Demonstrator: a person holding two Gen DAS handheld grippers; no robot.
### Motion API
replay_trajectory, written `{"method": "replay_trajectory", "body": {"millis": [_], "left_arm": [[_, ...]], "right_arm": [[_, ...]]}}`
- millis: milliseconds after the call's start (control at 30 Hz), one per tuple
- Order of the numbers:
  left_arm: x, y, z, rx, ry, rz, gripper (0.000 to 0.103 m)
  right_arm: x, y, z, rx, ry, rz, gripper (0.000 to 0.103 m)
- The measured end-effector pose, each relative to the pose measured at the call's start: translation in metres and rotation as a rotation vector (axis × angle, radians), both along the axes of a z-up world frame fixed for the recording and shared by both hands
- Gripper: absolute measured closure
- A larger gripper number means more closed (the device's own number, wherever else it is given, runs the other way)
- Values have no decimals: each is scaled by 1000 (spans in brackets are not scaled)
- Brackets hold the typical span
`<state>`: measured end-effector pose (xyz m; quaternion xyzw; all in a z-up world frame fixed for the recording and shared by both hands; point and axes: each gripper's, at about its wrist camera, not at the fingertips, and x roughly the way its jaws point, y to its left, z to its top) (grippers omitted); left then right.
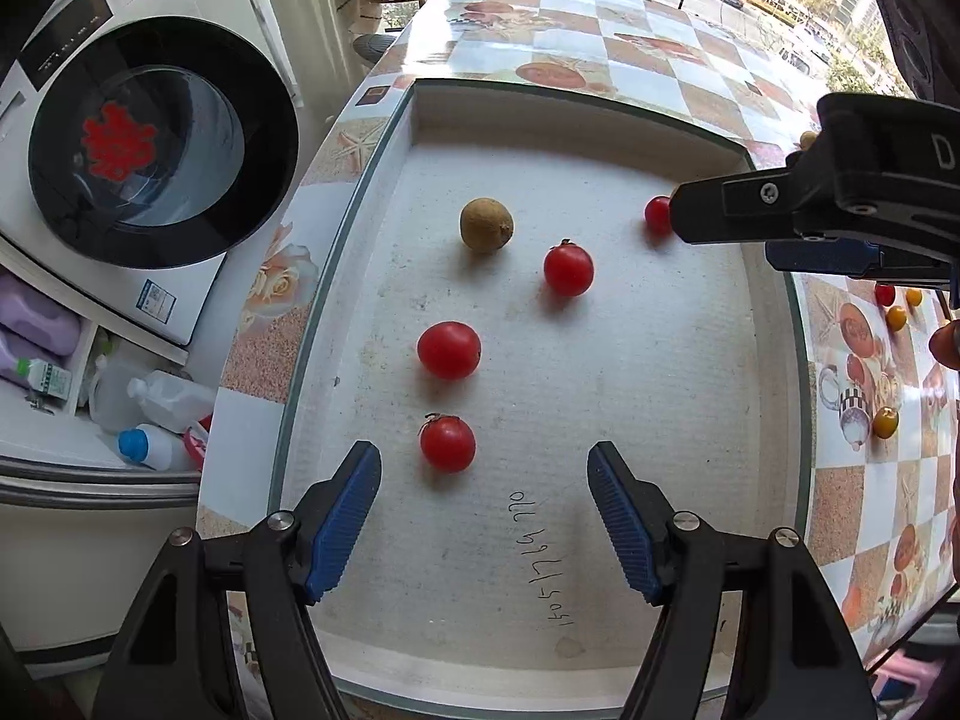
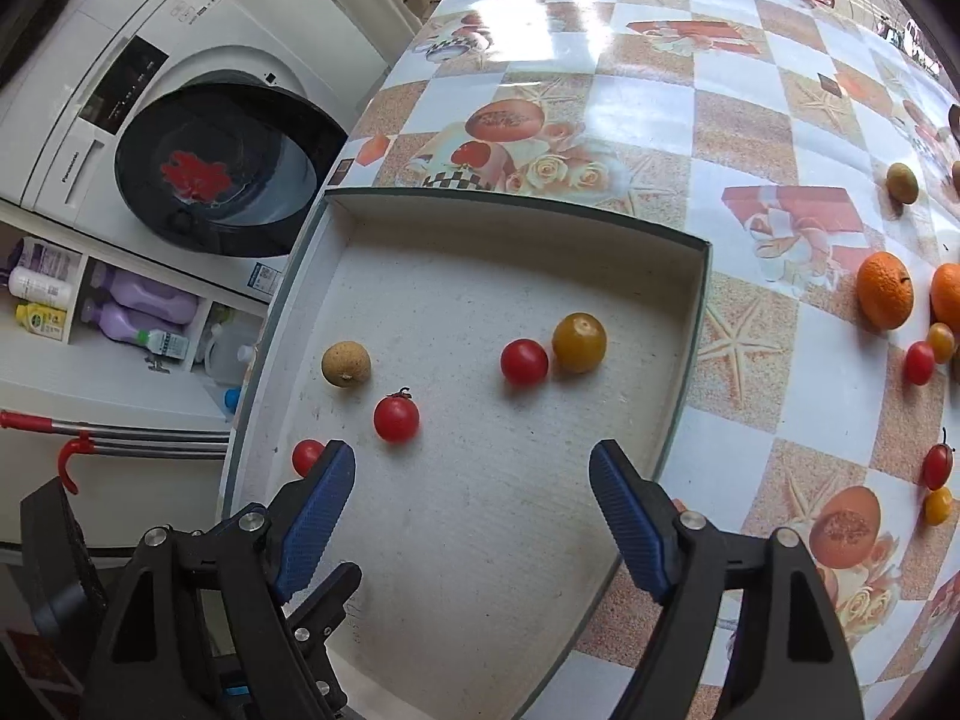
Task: Organize fruits
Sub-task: 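Move both open tools back over the fruits on the table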
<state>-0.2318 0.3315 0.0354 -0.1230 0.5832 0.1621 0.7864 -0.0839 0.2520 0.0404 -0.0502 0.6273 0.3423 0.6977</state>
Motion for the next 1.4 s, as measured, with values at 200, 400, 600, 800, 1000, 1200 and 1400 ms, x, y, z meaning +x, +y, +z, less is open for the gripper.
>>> {"method": "replay_trajectory", "body": {"millis": [200, 400, 600, 800, 1000, 1200, 1400], "left_arm": [[23, -29, 18, 30, -33, -89, 30], [51, -70, 33, 38, -67, -192, 30], [71, -117, 38, 10, -77, -303, 30], [84, -164, 31, -38, -55, -396, 30], [94, -205, 16, -73, -29, -442, 30], [106, -223, 1, -70, -10, -429, 30], [116, -233, -10, -52, 4, -410, 30]], "right_arm": [[14, -49, 13, 5, -21, -112, 20], [30, -119, 14, -33, -25, -248, 20], [36, -194, 6, -86, -14, -379, 20], [38, -262, -11, -153, 12, -501, 20], [49, -290, -16, -182, -3, -537, 20], [65, -297, -18, -192, -41, -535, 20], [84, -298, -20, -201, -81, -528, 20]]}}
